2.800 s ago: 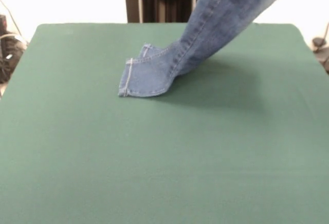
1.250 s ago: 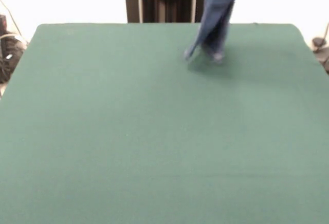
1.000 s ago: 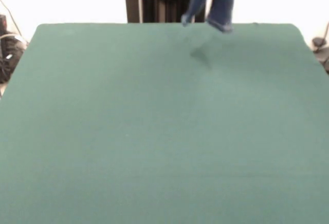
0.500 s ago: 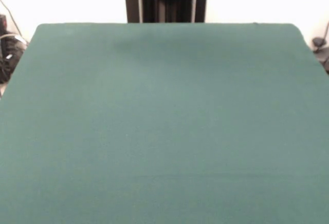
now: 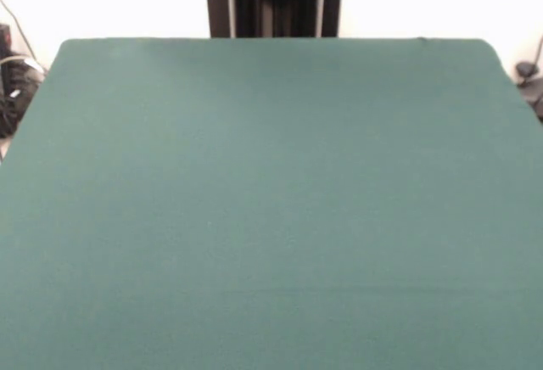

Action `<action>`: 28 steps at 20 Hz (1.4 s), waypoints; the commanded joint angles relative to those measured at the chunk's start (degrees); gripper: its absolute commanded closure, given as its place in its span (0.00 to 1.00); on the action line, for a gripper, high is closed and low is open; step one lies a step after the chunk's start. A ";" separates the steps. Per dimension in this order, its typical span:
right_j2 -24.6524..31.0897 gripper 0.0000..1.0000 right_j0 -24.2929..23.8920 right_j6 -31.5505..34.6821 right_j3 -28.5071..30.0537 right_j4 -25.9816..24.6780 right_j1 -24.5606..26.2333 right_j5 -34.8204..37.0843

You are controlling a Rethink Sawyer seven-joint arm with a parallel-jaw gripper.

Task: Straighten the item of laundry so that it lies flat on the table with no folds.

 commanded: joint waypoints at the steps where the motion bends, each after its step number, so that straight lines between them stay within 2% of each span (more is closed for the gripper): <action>1: 5.31 1.00 -6.34 -29.21 5.27 4.30 3.26 -0.18; 13: 8.10 1.00 -18.30 -43.45 11.95 4.57 4.58 -7.30; 24: 10.19 1.00 -21.13 -47.25 21.42 5.51 3.68 -18.53; 28: 10.51 1.00 -22.21 -47.23 24.64 5.76 4.29 -20.56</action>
